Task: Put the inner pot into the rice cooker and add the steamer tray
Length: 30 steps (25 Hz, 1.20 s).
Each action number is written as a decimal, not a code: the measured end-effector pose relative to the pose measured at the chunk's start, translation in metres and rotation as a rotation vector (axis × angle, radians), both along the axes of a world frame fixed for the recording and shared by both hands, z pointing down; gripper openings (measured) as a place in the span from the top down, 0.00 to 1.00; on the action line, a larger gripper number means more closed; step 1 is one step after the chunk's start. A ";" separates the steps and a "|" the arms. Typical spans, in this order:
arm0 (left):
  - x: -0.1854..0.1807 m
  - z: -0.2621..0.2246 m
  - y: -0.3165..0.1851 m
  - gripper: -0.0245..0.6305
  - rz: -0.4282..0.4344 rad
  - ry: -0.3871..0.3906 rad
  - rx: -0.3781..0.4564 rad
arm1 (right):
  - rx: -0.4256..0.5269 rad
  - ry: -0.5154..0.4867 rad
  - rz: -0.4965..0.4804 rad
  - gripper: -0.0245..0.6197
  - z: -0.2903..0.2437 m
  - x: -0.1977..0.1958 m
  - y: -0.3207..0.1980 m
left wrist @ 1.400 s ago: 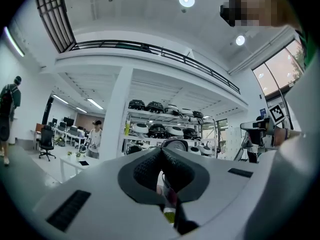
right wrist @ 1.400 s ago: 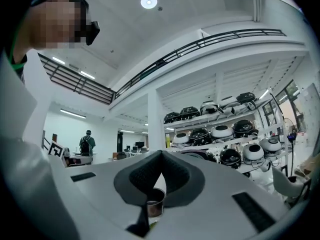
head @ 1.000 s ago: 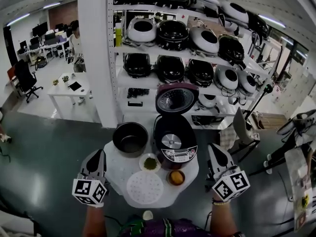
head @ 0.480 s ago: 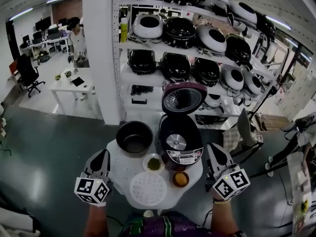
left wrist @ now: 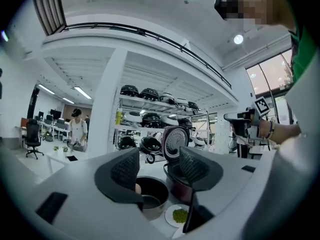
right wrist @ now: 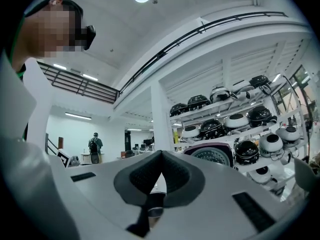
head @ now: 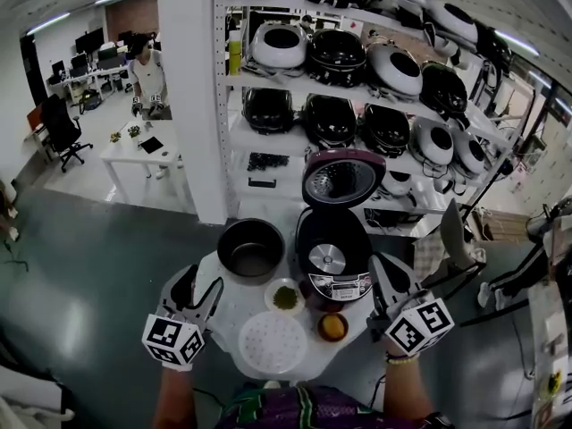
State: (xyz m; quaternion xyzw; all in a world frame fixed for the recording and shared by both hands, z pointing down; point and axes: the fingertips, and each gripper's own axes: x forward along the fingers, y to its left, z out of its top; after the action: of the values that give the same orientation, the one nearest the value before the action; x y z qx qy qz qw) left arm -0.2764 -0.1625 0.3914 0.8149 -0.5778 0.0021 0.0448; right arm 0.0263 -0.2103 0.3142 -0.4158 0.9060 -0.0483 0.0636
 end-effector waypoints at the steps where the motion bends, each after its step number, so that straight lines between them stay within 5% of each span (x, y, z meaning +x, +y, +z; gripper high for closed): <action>1: 0.001 0.001 -0.002 0.58 0.003 -0.011 0.003 | -0.007 -0.009 -0.002 0.95 0.001 0.001 -0.002; 7: 0.005 0.021 -0.017 0.58 0.006 -0.024 -0.019 | -0.012 -0.016 -0.021 0.95 0.004 -0.001 -0.013; 15: -0.008 0.087 -0.042 0.58 -0.048 0.025 -0.196 | -0.062 -0.012 -0.042 0.95 0.030 -0.001 -0.024; 30: -0.028 0.172 -0.121 0.59 -0.095 0.021 -0.351 | -0.127 0.021 -0.077 0.95 0.072 -0.013 -0.049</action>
State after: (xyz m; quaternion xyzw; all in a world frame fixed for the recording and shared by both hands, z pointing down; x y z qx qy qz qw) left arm -0.3040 -0.2832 0.5631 0.7664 -0.6059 0.0921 0.1924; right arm 0.0133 -0.2593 0.3858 -0.3841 0.9171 -0.1038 0.0259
